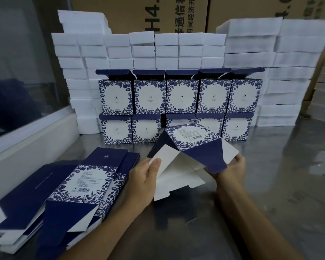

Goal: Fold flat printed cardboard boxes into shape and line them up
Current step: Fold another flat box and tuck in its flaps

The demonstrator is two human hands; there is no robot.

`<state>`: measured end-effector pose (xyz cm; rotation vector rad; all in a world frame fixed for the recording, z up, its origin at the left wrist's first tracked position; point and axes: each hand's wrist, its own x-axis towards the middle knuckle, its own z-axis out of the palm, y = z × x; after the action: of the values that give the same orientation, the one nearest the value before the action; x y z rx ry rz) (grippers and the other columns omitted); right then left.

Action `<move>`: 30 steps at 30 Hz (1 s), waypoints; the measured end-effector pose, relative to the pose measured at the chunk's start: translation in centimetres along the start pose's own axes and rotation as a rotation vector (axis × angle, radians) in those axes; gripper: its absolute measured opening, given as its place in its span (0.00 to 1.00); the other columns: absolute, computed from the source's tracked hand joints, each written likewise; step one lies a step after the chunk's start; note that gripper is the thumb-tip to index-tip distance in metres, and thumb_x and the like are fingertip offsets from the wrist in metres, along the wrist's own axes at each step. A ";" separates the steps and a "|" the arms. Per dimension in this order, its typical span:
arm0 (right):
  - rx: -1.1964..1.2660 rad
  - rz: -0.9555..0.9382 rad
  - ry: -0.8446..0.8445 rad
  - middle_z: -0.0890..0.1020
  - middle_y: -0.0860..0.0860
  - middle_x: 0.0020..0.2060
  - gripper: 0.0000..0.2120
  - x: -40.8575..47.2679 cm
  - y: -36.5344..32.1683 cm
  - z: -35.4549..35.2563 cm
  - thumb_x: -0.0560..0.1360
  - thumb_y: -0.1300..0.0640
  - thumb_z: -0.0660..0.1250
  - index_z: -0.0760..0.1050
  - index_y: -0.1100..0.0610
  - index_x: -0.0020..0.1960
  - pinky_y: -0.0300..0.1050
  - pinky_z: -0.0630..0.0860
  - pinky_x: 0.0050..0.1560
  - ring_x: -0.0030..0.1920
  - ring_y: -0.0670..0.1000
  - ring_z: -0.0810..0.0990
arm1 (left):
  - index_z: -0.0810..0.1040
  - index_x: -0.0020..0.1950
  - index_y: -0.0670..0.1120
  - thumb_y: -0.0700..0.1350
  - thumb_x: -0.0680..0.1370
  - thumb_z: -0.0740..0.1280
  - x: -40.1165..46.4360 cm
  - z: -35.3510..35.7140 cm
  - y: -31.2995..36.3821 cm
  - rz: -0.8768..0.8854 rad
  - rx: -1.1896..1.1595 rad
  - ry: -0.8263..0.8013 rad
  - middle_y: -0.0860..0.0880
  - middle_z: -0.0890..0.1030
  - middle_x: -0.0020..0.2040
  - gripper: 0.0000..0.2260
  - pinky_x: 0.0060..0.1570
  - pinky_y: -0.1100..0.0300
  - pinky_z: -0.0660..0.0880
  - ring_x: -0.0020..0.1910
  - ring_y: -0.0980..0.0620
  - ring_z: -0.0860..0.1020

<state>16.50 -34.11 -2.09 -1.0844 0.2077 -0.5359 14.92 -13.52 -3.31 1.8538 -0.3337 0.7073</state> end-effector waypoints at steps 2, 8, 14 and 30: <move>0.009 -0.125 0.022 0.82 0.55 0.49 0.19 -0.2 -0.3 0.2 0.79 0.64 0.69 0.63 0.44 0.53 0.45 0.82 0.32 0.44 0.54 0.85 | 0.72 0.33 0.45 0.54 0.81 0.59 0.0 0.1 0.2 0.006 0.029 0.056 0.51 0.71 0.28 0.20 0.31 0.58 0.66 0.29 0.54 0.70; -0.325 -0.475 -0.113 0.79 0.52 0.41 0.15 -0.7 -0.9 0.5 0.80 0.69 0.62 0.72 0.50 0.42 0.64 0.81 0.44 0.44 0.58 0.79 | 0.63 0.28 0.45 0.53 0.81 0.59 0.3 -0.4 0.0 -0.045 0.019 0.276 0.53 0.65 0.23 0.23 0.25 0.64 0.58 0.24 0.56 0.65; -0.469 -0.126 -0.493 0.80 0.67 0.43 0.36 -0.8 -0.4 0.2 0.67 0.83 0.52 0.85 0.46 0.43 0.51 0.76 0.40 0.40 0.56 0.77 | 0.57 0.27 0.49 0.45 0.83 0.58 0.7 -0.7 -0.3 -0.080 0.050 0.366 0.54 0.60 0.23 0.24 0.24 0.65 0.59 0.23 0.57 0.64; -0.751 -0.283 -0.494 0.83 0.48 0.31 0.13 -1.1 1.0 -0.1 0.79 0.56 0.70 0.82 0.51 0.35 0.47 0.79 0.43 0.37 0.50 0.83 | 0.73 0.37 0.51 0.59 0.79 0.57 0.2 -0.6 -0.4 -0.035 0.013 0.197 0.46 0.76 0.31 0.16 0.26 0.65 0.72 0.29 0.51 0.78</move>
<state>15.85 -33.30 -3.09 -1.9603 -0.2055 -0.4273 15.11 -12.80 -3.28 1.7807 -0.1691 0.8619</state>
